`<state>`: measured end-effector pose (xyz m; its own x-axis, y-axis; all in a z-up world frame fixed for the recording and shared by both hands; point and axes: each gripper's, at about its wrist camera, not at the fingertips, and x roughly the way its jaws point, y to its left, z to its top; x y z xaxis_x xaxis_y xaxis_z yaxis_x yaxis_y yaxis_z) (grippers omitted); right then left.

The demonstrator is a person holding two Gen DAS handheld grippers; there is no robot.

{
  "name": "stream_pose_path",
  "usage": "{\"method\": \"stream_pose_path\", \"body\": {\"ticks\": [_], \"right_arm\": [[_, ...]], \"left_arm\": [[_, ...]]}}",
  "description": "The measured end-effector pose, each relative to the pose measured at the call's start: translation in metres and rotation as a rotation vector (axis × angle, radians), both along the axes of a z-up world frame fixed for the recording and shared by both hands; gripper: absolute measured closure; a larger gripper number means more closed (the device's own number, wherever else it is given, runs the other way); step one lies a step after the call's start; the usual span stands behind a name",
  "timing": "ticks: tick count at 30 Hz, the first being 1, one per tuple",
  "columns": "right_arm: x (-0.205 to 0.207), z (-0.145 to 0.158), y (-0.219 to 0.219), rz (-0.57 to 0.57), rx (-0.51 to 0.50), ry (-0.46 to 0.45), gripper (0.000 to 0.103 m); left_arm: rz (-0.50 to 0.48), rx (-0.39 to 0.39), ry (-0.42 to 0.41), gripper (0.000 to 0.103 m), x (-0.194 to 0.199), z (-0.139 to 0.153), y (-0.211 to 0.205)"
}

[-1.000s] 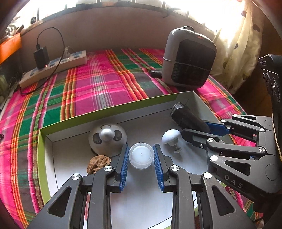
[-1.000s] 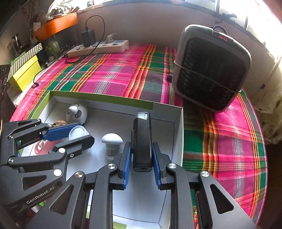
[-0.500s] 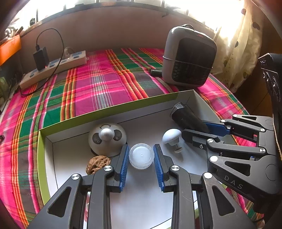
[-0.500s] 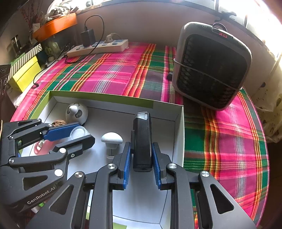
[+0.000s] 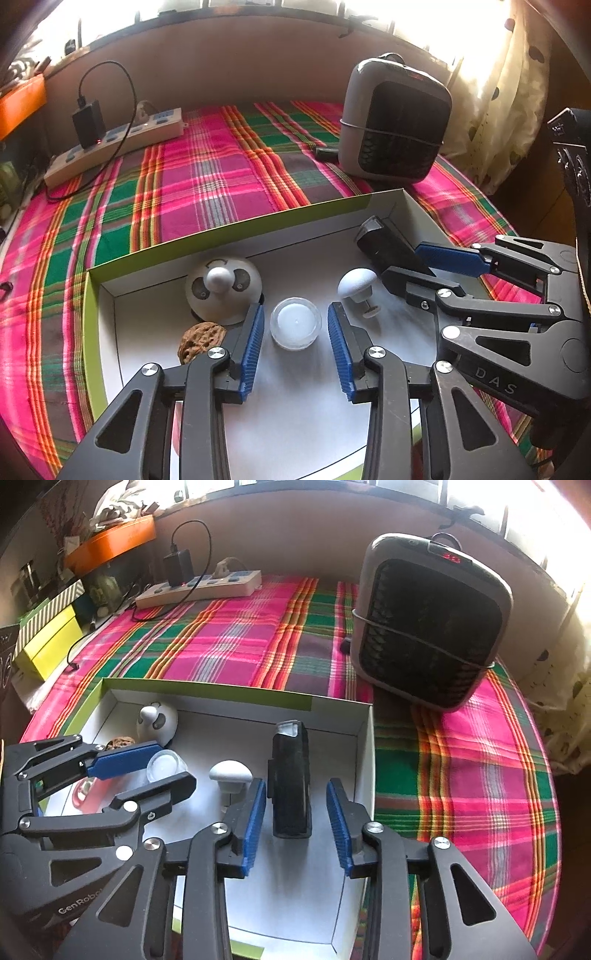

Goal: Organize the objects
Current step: 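Open left gripper to release white lid while right gripper releases black block, then withdraw both grippers from the tray toward the remaining objects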

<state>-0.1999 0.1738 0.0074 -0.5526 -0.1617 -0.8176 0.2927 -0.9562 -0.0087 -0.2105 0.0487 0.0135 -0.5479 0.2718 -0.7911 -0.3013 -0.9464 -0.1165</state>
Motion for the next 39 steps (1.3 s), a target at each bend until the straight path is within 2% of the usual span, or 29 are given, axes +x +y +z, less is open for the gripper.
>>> {"method": "stream_pose_path", "body": {"ticks": [20,30,39], "right_arm": [[0.034,0.020,0.006,-0.038,-0.054,0.061,0.066],[0.076,0.032,0.007,-0.053,-0.093,0.114,0.063],[0.115,0.025,0.006,-0.044,-0.132,0.126,0.060]], "left_arm": [[0.032,0.021,0.061,0.066,0.039,0.026,-0.013],[0.059,0.035,0.125,0.066,0.083,0.047,-0.032],[0.116,0.078,0.131,0.066,0.126,0.042,-0.064]]}}
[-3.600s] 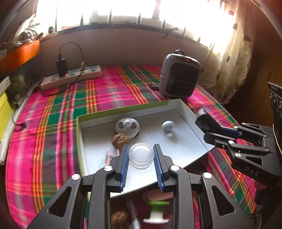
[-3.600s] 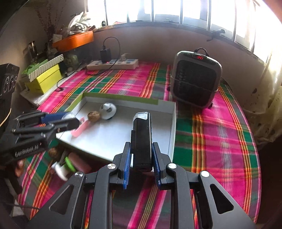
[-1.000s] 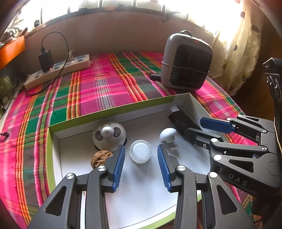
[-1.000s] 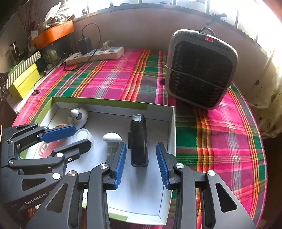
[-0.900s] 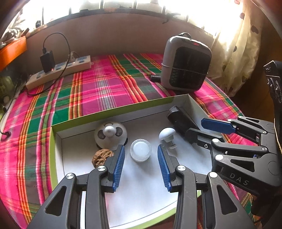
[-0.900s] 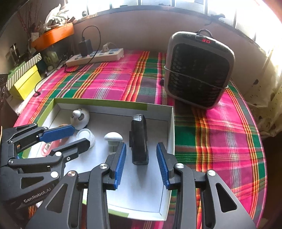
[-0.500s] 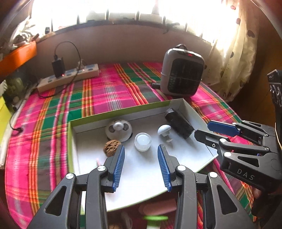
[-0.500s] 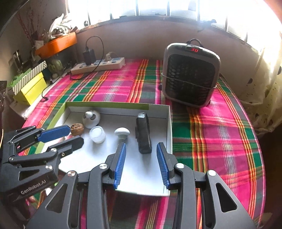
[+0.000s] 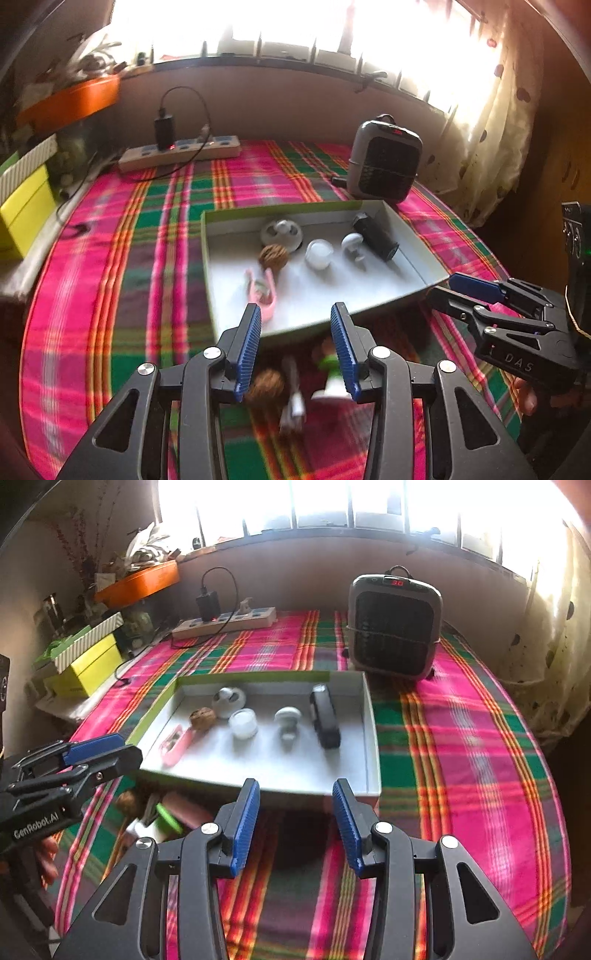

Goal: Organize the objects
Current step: 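Withdraw both grippers from the tray toward the remaining objects, then move left gripper to brown spiky seed pod while right gripper moves to green-white spool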

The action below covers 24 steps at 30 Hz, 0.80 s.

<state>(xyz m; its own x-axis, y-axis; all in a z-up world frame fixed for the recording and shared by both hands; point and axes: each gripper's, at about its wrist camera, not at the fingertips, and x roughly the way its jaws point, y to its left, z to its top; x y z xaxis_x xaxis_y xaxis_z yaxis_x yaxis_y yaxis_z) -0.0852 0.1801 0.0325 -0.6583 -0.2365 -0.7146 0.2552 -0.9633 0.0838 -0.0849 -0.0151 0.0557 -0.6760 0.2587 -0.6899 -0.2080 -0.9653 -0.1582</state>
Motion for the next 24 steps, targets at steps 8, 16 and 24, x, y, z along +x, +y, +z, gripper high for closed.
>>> {"method": "stream_pose_path", "body": {"ticks": [8,16,24], "right_arm": [[0.021,-0.009,-0.010,0.032,-0.029,0.006,0.060],[0.034,-0.017,-0.021,0.073,-0.028,-0.001,0.059],[0.038,-0.019,-0.022,0.059,-0.019,-0.010,0.058]], "left_arm": [[0.034,0.049,-0.024,0.064,0.029,-0.014,-0.019],[0.006,0.025,-0.076,0.063,0.037,-0.034,-0.016],[-0.008,-0.004,-0.109,0.063,0.029,-0.047,-0.011]]}}
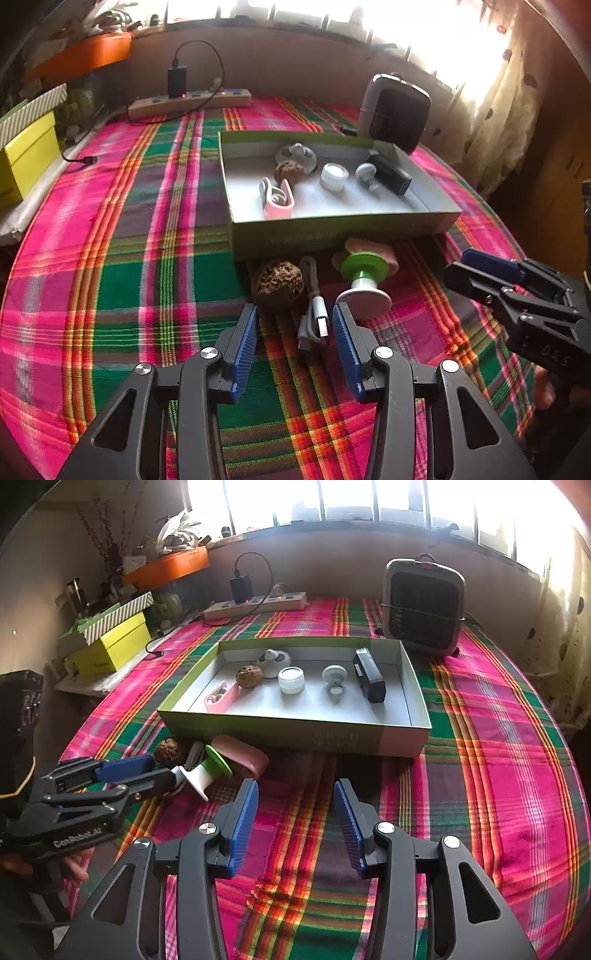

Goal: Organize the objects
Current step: 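Move left gripper to brown spiky seed pod while right gripper moves to green-white spool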

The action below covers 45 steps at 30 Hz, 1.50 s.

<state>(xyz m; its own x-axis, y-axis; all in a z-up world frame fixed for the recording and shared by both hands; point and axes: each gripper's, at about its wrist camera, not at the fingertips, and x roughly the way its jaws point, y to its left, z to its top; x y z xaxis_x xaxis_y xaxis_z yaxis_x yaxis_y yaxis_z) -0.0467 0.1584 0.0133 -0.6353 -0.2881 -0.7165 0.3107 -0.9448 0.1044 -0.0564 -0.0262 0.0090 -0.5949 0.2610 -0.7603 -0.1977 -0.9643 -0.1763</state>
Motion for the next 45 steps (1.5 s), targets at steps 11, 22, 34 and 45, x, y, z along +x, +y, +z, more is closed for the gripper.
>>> {"method": "stream_pose_path", "body": {"ticks": [11,22,34,45], "right_arm": [[-0.001,-0.004,-0.006,0.005,0.003,-0.014,0.058],[0.004,-0.002,-0.020,0.072,-0.051,-0.014,0.058],[-0.003,-0.008,-0.049,0.200,-0.047,-0.014,0.057],[-0.011,-0.016,-0.060,0.269,0.030,-0.012,0.057]], "left_arm": [[-0.011,0.017,0.008,0.063,-0.004,0.001,-0.009],[0.015,0.057,0.012,0.063,-0.019,0.002,-0.022],[-0.011,0.056,-0.012,0.062,-0.032,-0.002,-0.020],[-0.014,0.060,-0.018,0.062,-0.037,-0.003,-0.022]]}}
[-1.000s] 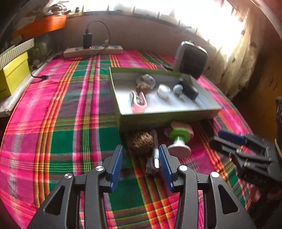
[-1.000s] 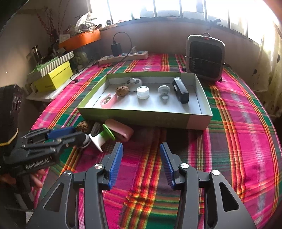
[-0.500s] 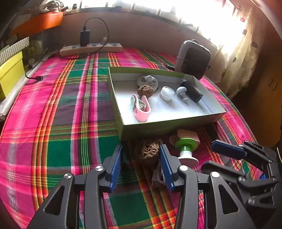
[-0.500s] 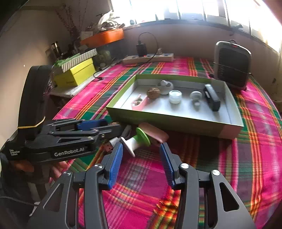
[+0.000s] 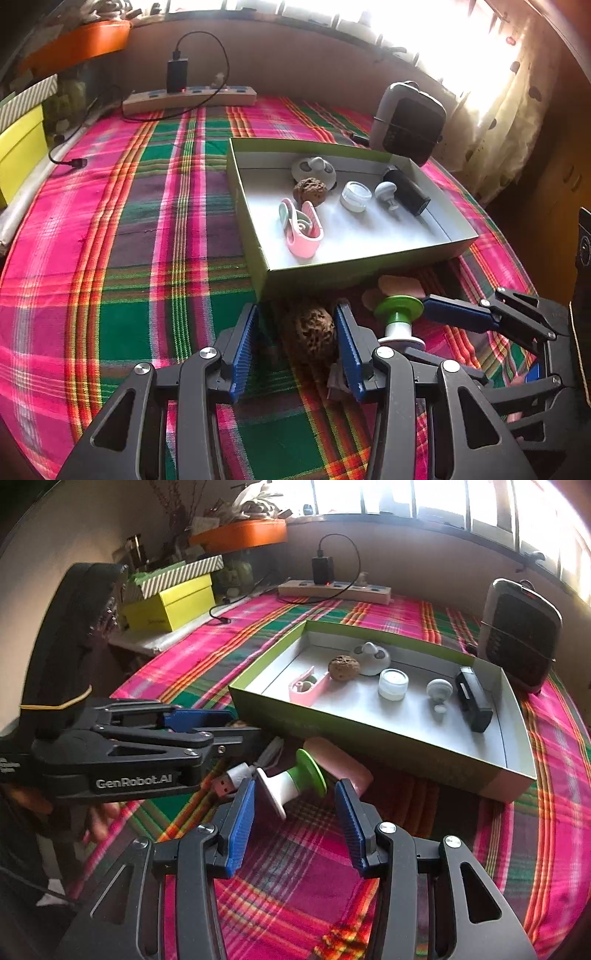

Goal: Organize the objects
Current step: 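Move left gripper to brown spiky seed pod while right gripper moves to green-white spool, then close left gripper on seed pod while right gripper closes on spool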

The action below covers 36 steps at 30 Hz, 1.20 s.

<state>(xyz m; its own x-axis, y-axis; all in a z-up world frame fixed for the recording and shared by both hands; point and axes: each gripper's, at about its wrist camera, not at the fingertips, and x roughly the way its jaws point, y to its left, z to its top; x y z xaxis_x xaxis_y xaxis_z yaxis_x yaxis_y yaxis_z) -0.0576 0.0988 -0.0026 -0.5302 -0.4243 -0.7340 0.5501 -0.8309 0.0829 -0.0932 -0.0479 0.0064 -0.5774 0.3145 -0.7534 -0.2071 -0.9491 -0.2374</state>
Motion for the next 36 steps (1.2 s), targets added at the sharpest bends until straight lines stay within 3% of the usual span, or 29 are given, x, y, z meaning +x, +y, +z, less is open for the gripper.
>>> {"method": "stream_pose_path", "body": {"ticks": [18,24,32,36], "right_arm": [[-0.0095,-0.0015,-0.0052,0.048,-0.018,-0.005,0.057],[-0.0090,0.0001,-0.0052,0.045,-0.020,0.004,0.064],[-0.0077,0.0002,-0.0039,0.038,-0.022,0.004,0.065],[-0.0079,0.0003,-0.0045,0.039,-0.022,0.004,0.065]], "left_arm": [[0.030,-0.035,-0.003,0.062,-0.0007,0.0001,-0.0085],[0.029,-0.047,-0.002,0.063,-0.0004,0.0003,-0.0074],[0.035,-0.072,0.005,0.076,0.0012,-0.0005,-0.0059],[0.036,-0.073,0.006,0.076,0.0017,-0.0007,-0.0061]]}}
